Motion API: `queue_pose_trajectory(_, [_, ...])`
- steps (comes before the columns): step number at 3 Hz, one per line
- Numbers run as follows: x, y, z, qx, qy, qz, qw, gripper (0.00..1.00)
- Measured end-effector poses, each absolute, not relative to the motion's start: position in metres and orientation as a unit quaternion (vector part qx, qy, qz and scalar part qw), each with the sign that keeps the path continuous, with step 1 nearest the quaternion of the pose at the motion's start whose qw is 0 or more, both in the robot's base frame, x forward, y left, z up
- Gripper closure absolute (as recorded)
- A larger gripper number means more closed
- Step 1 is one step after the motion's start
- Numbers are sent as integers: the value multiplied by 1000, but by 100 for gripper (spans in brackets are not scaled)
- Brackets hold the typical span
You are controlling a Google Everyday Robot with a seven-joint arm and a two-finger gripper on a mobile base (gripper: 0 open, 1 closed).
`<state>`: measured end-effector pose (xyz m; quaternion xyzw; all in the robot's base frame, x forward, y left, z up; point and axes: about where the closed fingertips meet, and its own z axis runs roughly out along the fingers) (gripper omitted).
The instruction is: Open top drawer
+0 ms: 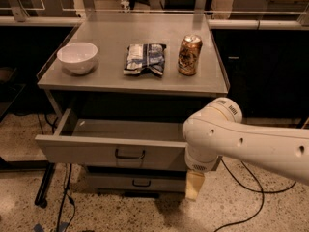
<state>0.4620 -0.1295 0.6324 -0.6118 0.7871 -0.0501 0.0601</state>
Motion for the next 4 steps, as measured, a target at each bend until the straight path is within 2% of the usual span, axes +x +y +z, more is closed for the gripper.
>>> queue_pose_trajectory(2, [392, -138, 686, -608, 790, -46, 64, 0])
queue_pose_trajectory(4, [385, -140, 667, -613, 788, -26, 49, 0])
